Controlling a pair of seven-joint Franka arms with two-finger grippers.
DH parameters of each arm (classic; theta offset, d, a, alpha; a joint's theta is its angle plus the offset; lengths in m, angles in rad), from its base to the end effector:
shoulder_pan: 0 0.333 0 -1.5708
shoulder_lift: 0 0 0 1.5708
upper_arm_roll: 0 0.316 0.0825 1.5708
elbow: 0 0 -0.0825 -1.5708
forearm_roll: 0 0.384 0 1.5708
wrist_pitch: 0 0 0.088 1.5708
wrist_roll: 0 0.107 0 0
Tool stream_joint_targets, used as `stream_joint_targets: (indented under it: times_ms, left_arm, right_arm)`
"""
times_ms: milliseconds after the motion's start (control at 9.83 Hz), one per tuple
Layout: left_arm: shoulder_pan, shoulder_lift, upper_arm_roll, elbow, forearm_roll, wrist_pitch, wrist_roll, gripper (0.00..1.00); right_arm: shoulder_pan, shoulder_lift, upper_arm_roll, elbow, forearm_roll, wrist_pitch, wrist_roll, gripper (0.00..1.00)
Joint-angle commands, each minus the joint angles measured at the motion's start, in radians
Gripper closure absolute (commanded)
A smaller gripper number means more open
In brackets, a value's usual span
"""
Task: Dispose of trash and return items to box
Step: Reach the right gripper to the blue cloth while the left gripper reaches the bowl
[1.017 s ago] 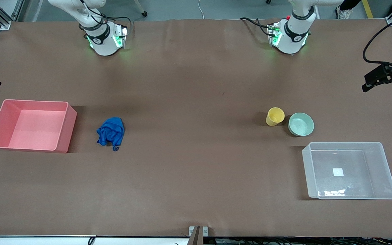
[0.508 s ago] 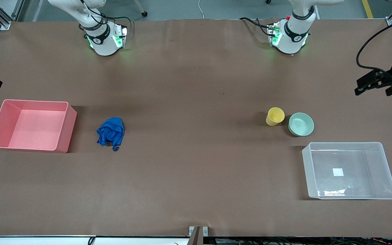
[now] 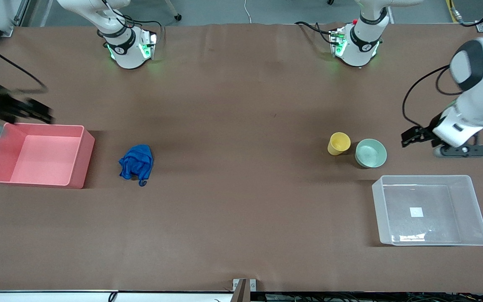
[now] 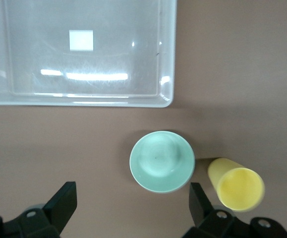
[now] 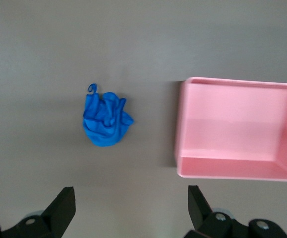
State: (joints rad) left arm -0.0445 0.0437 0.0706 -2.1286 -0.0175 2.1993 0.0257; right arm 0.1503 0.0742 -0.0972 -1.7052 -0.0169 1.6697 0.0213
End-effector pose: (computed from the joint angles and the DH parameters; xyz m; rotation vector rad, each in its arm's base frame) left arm 0.5502 0.0135 0.3913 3.1308 0.0163 0.0429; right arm 0.5733 0.0304 0.5274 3.1086 0.0533 -0.1687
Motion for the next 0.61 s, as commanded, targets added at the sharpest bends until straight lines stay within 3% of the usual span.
stream_joint_targets:
  times_ms: [0, 203, 305, 508]
  left_arm:
    - [0.018, 0.083, -0.008, -0.164, 0.018, 0.240, 0.003, 0.00]
    - [0.018, 0.187, -0.009, -0.195, 0.018, 0.359, 0.002, 0.00]
    - [0.017, 0.211, -0.009, -0.198, 0.018, 0.359, 0.003, 0.00]
    - [0.018, 0.258, -0.011, -0.211, 0.016, 0.376, 0.008, 0.01]
  right_arm:
    - [0.070, 0.050, -0.007, -0.193, -0.008, 0.193, 0.060, 0.00]
    - [0.136, 0.093, -0.007, -0.435, -0.006, 0.557, 0.121, 0.00]
    - [0.144, 0.166, -0.007, -0.479, -0.008, 0.688, 0.155, 0.00]
    - [0.146, 0.269, -0.009, -0.482, -0.008, 0.800, 0.198, 0.00]
